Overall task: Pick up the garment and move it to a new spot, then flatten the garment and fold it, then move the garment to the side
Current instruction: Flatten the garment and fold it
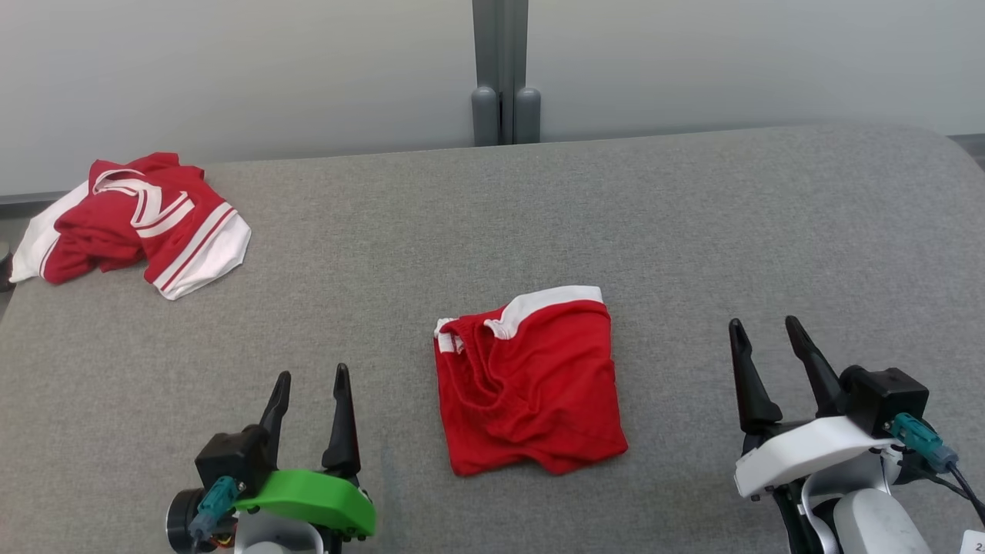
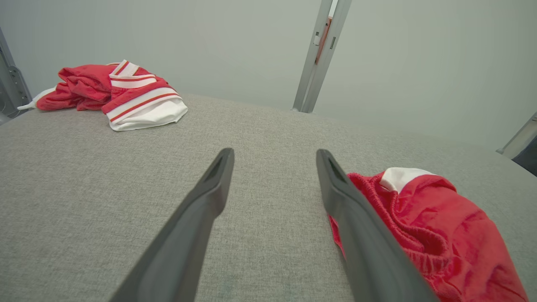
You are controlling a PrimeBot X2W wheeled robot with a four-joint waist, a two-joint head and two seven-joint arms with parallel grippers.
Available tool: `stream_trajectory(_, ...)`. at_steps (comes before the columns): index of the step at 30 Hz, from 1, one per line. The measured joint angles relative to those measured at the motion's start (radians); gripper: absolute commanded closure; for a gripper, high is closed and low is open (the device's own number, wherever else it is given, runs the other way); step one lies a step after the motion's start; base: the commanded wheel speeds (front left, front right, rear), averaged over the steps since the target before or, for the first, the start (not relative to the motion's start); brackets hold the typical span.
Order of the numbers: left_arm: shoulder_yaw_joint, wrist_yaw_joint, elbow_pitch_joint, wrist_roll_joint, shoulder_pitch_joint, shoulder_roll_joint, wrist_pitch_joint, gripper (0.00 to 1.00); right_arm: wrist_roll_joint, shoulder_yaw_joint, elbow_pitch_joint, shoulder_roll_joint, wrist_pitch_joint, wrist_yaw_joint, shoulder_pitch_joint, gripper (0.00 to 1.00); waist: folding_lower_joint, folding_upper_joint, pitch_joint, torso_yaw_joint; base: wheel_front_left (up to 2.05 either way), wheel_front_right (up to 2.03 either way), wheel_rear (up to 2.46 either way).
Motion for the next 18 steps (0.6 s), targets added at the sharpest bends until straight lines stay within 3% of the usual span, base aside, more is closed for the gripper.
stream_trajectory(18, 0.012, -0.004, -0.005, 0.026, 0.026, -0.008, 0.0, 0.0, 0.016, 0.015, 0.01, 0.007, -0.021, 0.0, 0.019, 0.0, 0.0, 0.0, -0.007, 0.006, 0.0, 0.0, 0.0)
